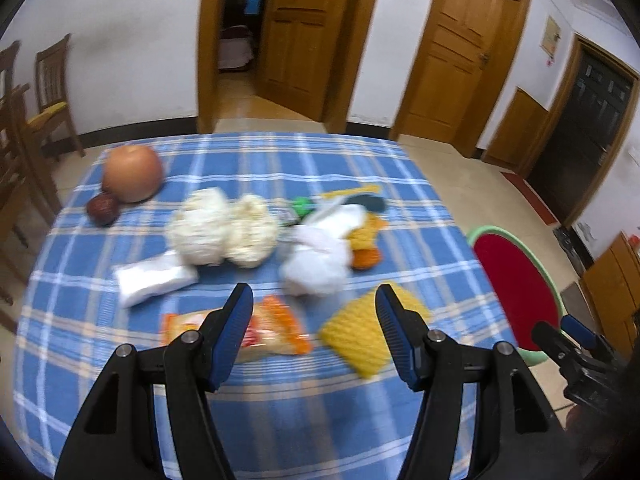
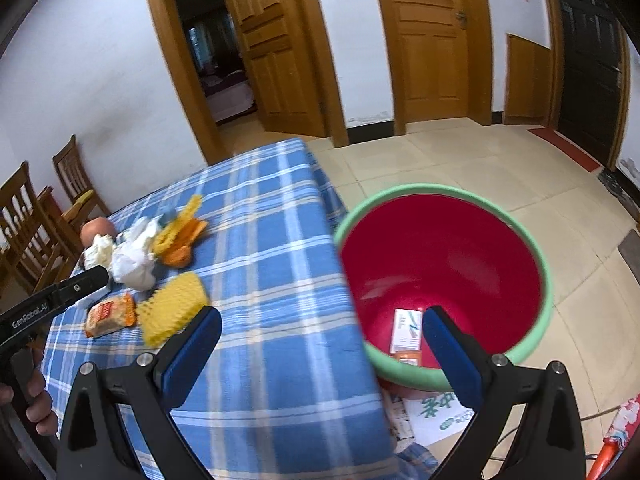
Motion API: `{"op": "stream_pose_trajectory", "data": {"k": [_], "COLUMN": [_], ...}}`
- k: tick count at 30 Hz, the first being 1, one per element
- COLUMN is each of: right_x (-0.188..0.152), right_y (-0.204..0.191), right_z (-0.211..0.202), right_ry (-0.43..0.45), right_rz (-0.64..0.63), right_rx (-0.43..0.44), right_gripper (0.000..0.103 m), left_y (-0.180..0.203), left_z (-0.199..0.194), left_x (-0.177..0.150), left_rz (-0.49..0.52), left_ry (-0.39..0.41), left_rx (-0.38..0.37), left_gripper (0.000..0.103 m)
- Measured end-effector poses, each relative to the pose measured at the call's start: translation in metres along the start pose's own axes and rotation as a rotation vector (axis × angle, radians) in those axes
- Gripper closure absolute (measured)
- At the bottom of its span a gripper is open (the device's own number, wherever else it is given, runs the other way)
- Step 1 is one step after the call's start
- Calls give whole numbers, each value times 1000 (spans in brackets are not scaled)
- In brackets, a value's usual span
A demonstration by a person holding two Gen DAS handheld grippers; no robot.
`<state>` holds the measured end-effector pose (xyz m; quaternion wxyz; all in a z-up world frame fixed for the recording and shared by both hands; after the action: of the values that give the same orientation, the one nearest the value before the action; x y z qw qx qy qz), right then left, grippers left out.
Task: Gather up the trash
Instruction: 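Move both tools back over the table items, then grasp the white plastic-wrapped bundle with the left tool while the right tool grasps the yellow foam net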
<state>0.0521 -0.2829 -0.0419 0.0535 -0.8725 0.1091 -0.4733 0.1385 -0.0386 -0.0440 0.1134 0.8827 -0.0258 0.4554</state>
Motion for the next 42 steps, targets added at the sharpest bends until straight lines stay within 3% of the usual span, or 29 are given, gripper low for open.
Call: {"op": "stream_pose_trajectory", "data": {"k": [14, 17, 24, 33, 38, 42], "right_x": [-13, -16, -24, -30, -31, -31], "right_y": [-75, -84, -96, -110, -113, -114], "right_z": [35, 44, 62, 81, 81, 79], "right_ry": [-75, -91, -124, -161, -146, -141], "right_rz": [-91, -105, -111, -124, -137, -124], "right_rx": [103, 108, 115, 142, 147, 163], "right_gripper": [1, 1, 1, 18, 27, 50], "left_y": [-89, -100, -119, -128, -125, -125], "left_z": [5, 8, 30, 51, 52, 51], "left_x": [-11, -9, -11, -17, -18, -17], "left_rz": [-104, -108, -133, -167, -141, -149], "left_ry": [-9, -6, -38, -67, -56, -53], "left_rx": [144, 173, 194, 182, 188, 175], "left_gripper": [39, 33, 32, 33, 49, 72]}}
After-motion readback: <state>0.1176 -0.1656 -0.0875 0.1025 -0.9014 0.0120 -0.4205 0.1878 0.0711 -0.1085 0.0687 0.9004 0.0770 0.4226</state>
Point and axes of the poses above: each gripper's, at about its wrist camera, not at the fingertips, and z roughly the way its jaws point, y to its right, x to its top, the point moved 5 cm from there along z, roughly the way its jaws point, and after that the axes turned 12 degrees about y, right-handed, at the moved point
